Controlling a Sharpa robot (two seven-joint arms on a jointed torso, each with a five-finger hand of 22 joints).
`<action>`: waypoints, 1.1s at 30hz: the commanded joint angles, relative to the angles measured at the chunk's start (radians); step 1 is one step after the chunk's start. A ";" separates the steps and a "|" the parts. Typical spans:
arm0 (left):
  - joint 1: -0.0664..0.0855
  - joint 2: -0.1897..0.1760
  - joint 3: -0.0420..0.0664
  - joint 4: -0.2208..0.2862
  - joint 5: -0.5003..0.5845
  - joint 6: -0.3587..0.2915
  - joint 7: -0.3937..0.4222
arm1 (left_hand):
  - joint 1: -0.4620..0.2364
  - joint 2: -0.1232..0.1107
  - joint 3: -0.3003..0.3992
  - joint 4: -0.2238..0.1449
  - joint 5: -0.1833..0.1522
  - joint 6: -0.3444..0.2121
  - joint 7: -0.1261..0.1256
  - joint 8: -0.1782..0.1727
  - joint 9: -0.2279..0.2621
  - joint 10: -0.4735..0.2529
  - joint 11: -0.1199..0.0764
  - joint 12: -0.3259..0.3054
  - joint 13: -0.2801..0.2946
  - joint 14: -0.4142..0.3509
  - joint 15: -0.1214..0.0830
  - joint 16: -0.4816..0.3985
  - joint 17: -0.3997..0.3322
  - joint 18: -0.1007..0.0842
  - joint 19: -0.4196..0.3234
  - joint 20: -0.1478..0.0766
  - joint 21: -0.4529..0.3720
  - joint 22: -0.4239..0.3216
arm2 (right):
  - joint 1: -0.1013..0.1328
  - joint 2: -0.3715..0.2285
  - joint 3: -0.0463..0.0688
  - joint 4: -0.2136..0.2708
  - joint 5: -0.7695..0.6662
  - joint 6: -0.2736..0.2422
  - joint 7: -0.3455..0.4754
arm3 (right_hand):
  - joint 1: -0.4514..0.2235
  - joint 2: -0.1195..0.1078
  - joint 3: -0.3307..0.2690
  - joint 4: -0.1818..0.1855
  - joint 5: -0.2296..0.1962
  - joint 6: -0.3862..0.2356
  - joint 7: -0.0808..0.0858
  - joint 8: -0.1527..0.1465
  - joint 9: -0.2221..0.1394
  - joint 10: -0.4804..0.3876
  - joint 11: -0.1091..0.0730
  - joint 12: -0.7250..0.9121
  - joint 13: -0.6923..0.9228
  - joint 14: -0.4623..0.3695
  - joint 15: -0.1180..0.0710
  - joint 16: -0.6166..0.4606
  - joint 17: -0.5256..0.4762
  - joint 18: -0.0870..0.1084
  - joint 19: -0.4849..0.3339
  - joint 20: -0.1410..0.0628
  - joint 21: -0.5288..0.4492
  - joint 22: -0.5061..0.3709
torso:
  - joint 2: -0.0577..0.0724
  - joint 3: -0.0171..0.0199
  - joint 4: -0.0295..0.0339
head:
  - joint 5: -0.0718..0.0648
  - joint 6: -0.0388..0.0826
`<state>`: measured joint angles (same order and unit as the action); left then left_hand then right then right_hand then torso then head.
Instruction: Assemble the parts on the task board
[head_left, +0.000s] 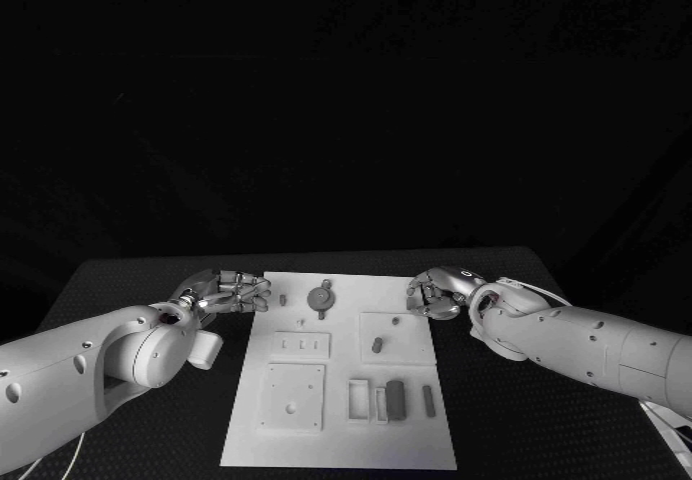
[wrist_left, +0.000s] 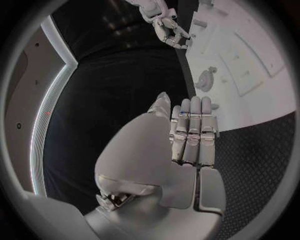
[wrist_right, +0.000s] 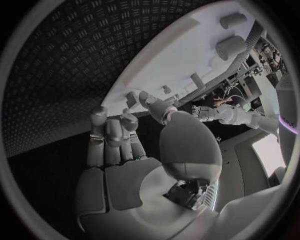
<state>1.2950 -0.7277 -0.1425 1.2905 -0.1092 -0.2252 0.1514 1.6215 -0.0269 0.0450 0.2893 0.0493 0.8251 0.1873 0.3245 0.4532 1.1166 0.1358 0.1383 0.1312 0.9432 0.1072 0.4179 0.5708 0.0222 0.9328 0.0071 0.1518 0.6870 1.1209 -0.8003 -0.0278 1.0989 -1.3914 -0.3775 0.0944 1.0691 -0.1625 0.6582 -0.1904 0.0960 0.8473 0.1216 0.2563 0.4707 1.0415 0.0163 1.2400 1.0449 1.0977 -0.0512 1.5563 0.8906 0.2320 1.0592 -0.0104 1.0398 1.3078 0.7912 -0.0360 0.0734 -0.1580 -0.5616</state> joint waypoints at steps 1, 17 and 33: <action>0.000 0.003 0.001 0.001 -0.003 0.019 0.010 | -0.009 0.001 -0.005 0.001 0.001 0.004 0.000 -0.006 -0.001 0.010 0.000 -0.006 0.001 0.006 -0.001 -0.005 0.001 0.012 0.005 -0.001 -0.005 0.001 | -0.003 0.005 0.000 -0.004 0.009 0.022 0.004 | -0.002 0.018 -0.009 -0.003 -0.002 0.051 0.033 0.010 0.002 -0.067 0.028 0.004 -0.002 0.000 -0.009 0.005 -0.002 0.030 0.003 -0.002 0.007 0.019 | 0.000 0.0000 0.0003 | -0.001 -0.001; -0.004 0.002 0.001 -0.004 -0.003 0.019 0.010 | -0.009 0.002 -0.005 0.001 0.001 0.003 0.000 -0.007 -0.001 0.010 0.000 -0.007 0.001 0.006 -0.001 -0.007 0.003 0.012 0.005 -0.001 -0.005 0.001 | -0.025 0.034 0.000 -0.035 0.004 0.016 0.002 | -0.011 0.052 -0.013 -0.021 -0.001 0.084 0.020 0.029 0.005 -0.062 0.015 0.007 -0.007 0.003 -0.020 0.008 -0.003 0.030 0.005 -0.006 0.011 0.018 | 0.000 0.0004 0.0012 | 0.003 -0.005; -0.005 0.002 0.001 -0.004 -0.003 0.019 0.009 | -0.010 0.002 -0.005 0.001 0.001 0.003 0.000 -0.007 -0.001 0.010 0.000 -0.008 0.001 0.006 -0.001 -0.008 0.004 0.012 0.005 -0.001 -0.006 0.001 | -0.028 0.032 0.000 -0.040 0.004 0.003 0.007 | -0.010 0.060 -0.011 -0.033 -0.001 0.092 0.015 0.035 0.005 -0.061 0.010 0.007 -0.010 0.004 -0.025 0.008 -0.004 0.030 0.006 -0.007 0.012 0.018 | 0.000 -0.0001 -0.0002 | 0.003 -0.006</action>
<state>1.2899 -0.7271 -0.1425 1.2844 -0.1095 -0.2206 0.1510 1.6215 -0.0269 0.0450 0.2893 0.0493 0.8251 0.1873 0.3204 0.4532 1.1202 0.1394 0.1344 0.1310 0.9432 0.1072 0.4140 0.5736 0.0222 0.9328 0.0071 0.1518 0.6868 1.0981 -0.7684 -0.0250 1.0585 -1.3823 -0.3860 0.0940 1.0609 -0.1075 0.6474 -0.2182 0.0968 0.8509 0.1180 0.2874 0.4763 1.0415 0.0163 1.2431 1.0366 1.1024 -0.0714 1.5599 0.8874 0.2320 1.0630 -0.0140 1.0474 1.3078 0.7907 -0.0360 0.0732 -0.1541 -0.5681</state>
